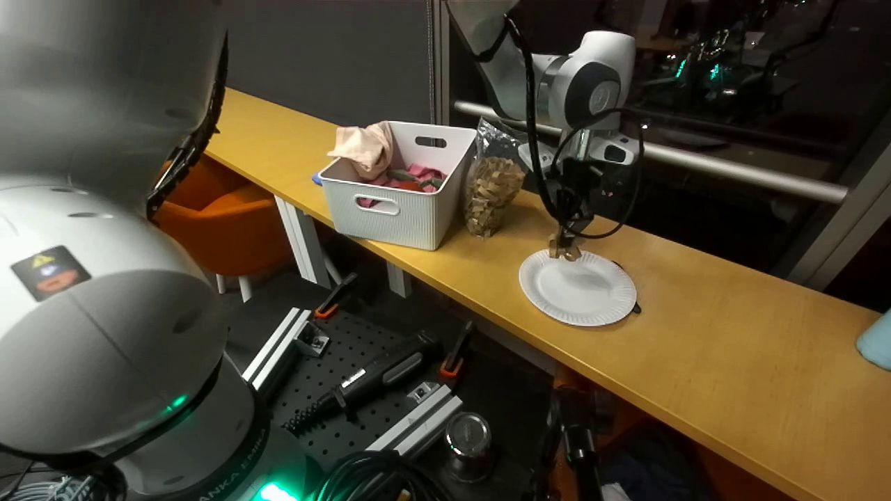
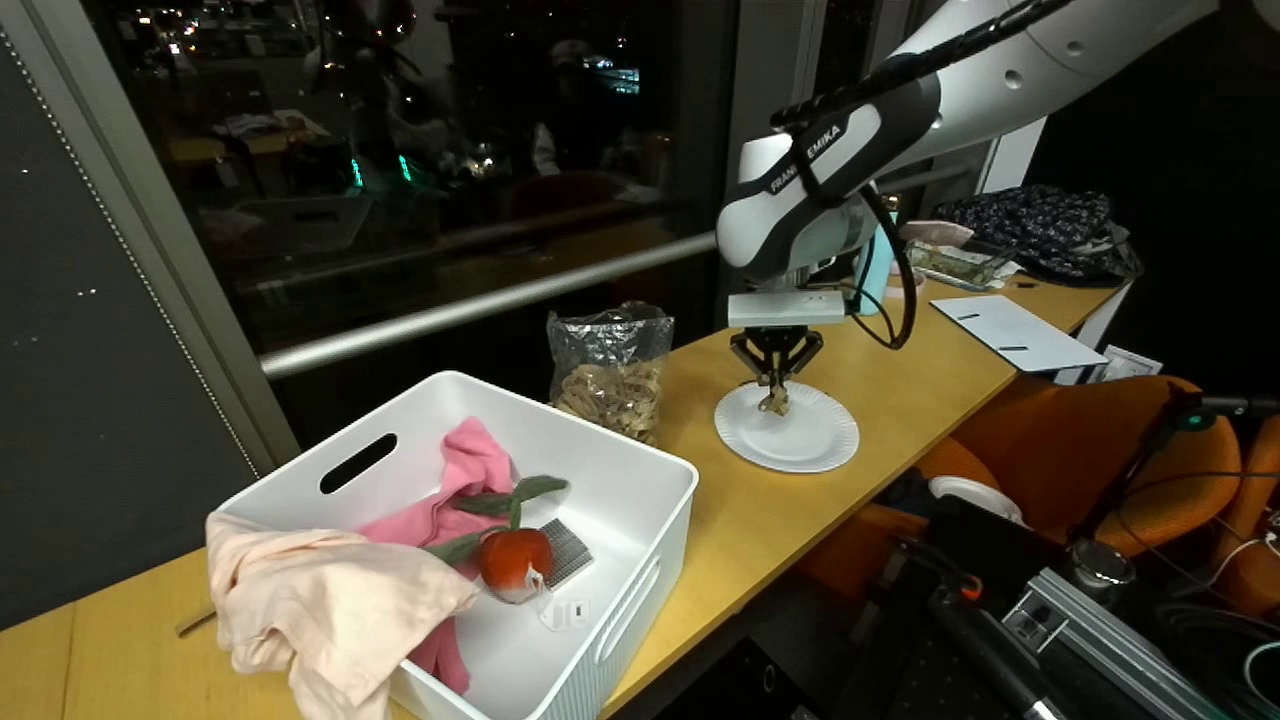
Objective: Place some rubber bands from the plastic on the white plate.
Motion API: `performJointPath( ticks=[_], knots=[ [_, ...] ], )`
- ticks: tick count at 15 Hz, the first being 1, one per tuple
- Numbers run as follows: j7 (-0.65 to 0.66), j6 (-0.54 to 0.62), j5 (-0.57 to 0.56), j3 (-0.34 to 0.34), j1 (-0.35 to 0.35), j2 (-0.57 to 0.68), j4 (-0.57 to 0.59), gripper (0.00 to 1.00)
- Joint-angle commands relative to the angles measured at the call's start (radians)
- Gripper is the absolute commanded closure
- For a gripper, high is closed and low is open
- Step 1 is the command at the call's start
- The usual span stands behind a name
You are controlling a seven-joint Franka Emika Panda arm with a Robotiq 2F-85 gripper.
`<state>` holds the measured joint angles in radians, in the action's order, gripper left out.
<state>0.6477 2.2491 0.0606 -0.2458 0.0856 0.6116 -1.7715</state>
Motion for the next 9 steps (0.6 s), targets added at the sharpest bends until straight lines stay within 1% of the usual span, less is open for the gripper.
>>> performJointPath(
  ticks=[1,2,3,7,9],
  knots=[
    [0.127,-0.069,-0.031,-0.038,-0.031,0.017,0.047,0.69],
    [0.149,-0.080,-0.035,-0.038,-0.031,0.018,0.055,0.67],
    [0.169,-0.089,-0.041,-0.037,-0.031,0.019,0.060,0.61],
    [0.229,-0.123,-0.067,-0.033,-0.031,0.007,0.066,0.31],
    [0.257,-0.139,-0.088,-0.037,-0.036,-0.006,0.058,0.19]
  ],
)
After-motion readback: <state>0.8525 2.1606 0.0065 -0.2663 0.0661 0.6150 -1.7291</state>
